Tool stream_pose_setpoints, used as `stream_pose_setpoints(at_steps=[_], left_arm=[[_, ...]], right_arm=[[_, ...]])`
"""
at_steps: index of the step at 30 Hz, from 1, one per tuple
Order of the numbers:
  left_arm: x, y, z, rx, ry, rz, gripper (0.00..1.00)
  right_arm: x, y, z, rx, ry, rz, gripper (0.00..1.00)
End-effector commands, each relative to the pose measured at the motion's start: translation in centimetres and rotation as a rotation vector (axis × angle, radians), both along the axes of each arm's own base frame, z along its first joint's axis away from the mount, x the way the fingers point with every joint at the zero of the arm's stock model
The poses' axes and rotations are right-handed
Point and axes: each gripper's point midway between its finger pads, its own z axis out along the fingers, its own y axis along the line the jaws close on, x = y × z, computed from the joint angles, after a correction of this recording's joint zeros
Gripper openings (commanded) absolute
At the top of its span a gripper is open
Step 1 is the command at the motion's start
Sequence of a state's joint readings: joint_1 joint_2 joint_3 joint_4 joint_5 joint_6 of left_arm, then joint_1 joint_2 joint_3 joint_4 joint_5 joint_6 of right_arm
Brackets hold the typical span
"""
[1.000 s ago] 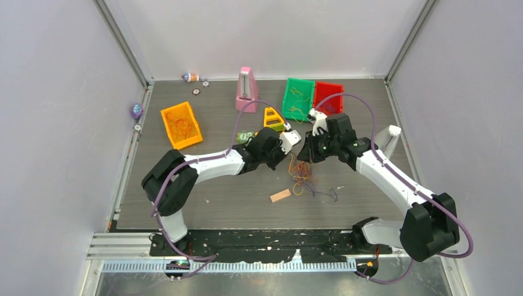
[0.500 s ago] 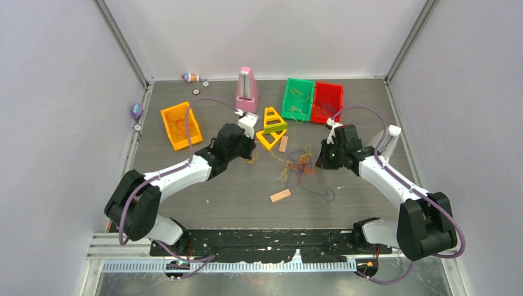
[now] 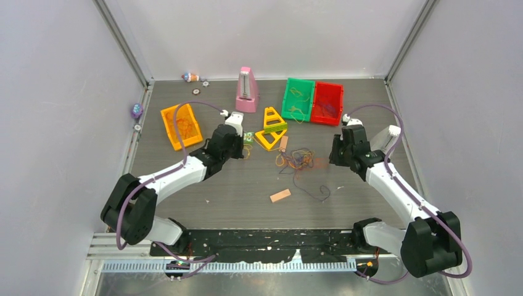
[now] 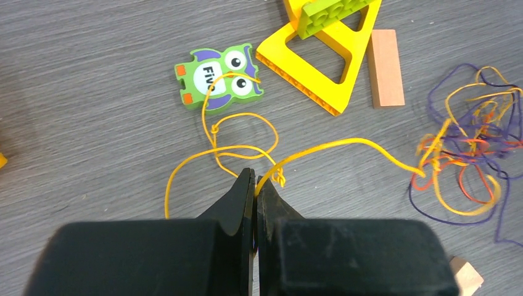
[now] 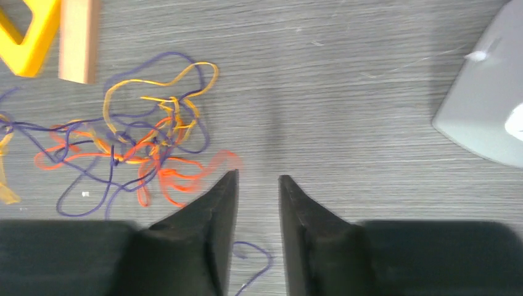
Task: Untangle the cables
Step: Untie the cable.
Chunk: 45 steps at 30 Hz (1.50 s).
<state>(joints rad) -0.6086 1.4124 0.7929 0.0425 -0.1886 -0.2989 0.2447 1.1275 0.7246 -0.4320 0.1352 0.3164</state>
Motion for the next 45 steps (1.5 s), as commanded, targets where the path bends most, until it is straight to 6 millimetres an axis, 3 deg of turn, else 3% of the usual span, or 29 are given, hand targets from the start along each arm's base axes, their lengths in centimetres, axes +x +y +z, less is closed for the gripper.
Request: stream_pose_setpoints(at_steps=[1, 2, 4, 7, 11, 18, 22, 27, 28, 29, 32, 35, 37, 40, 42, 43, 44, 45], left_arm=[[0.7, -1.9, 2.2, -0.077, -0.039, -0.057, 0.0], [0.6, -2.2, 2.2, -0.083, -0.038, -0.078, 0.0], [0.5, -2.6, 2.2, -0.085, -0.036, -0.106, 0.0], [0.5, -2.6, 2.1, -0.063, -0.034, -0.105, 0.0], [0.5, -2.7, 2.2, -0.063, -0.039, -0.109, 0.0], [0.3, -2.9, 2.5, -0.081, -0.055, -0.128, 0.0], [0.2, -2.9, 2.8, -0.09, -0.068, -0.131, 0.0], [-0.1, -2.8, 3.5, -0.107, -0.092, -0.135, 0.0], [-0.2, -2.8, 3.6, -0.112, -0.094, -0.134, 0.0], [-0.3, -2.7, 3.9, -0.113, -0.095, -0.134, 0.0], [-0.5, -2.2, 4.5, -0.115, -0.112, -0.125, 0.0], [-0.6, -1.5, 5.1, -0.111, -0.136, -0.097, 0.0], [-0.5, -0.6, 5.6, -0.115, -0.155, -0.056, 0.0], [-0.8, 1.1, 6.3, -0.156, -0.198, 0.017, 0.0], [-0.9, 2.1, 6.9, -0.203, -0.232, 0.055, 0.0], [-0.9, 2.6, 6.9, -0.221, -0.242, 0.073, 0.0], [-0.9, 3.1, 7.0, -0.234, -0.249, 0.092, 0.0], [-0.8, 3.6, 7.0, -0.244, -0.25, 0.112, 0.0]], right_arm=[[0.0, 3.4, 0.8, 0.108, -0.02, 0.186, 0.51], [-0.2, 4.6, 1.1, 0.153, -0.017, 0.24, 0.64], [-0.4, 6.0, 1.2, 0.174, -0.019, 0.319, 0.74], [-0.5, 8.1, 1.8, 0.113, -0.033, 0.407, 0.8], [-0.7, 11.6, 2.4, 0.04, -0.039, 0.508, 0.8], [0.6, 17.7, 3.6, 0.108, -0.144, 0.661, 0.84], [2.2, 20.1, 3.5, 0.096, -0.169, 0.698, 0.85], [5.4, 22.3, 4.8, 0.081, -0.231, 0.702, 0.86], [5.8, 22.5, 3.7, 0.063, -0.204, 0.701, 0.86], [6.4, 22.6, 4.1, 0.045, -0.196, 0.696, 0.86], [6.3, 23.0, 1.4, 0.023, -0.109, 0.703, 0.85], [4.6, 22.8, -1.5, 0.018, -0.035, 0.701, 0.84], [3.5, 21.6, -3.8, -0.009, 0.034, 0.661, 0.78], [2.1, 17.2, -7.2, -0.133, 0.143, 0.527, 0.58], [1.3, 14.6, -8.2, -0.156, 0.175, 0.453, 0.51], [1.2, 13.9, -7.6, -0.138, 0.161, 0.432, 0.51], [0.5, 12.3, -8.6, -0.111, 0.191, 0.387, 0.5], [0.5, 11.9, -7.7, -0.075, 0.166, 0.368, 0.5]])
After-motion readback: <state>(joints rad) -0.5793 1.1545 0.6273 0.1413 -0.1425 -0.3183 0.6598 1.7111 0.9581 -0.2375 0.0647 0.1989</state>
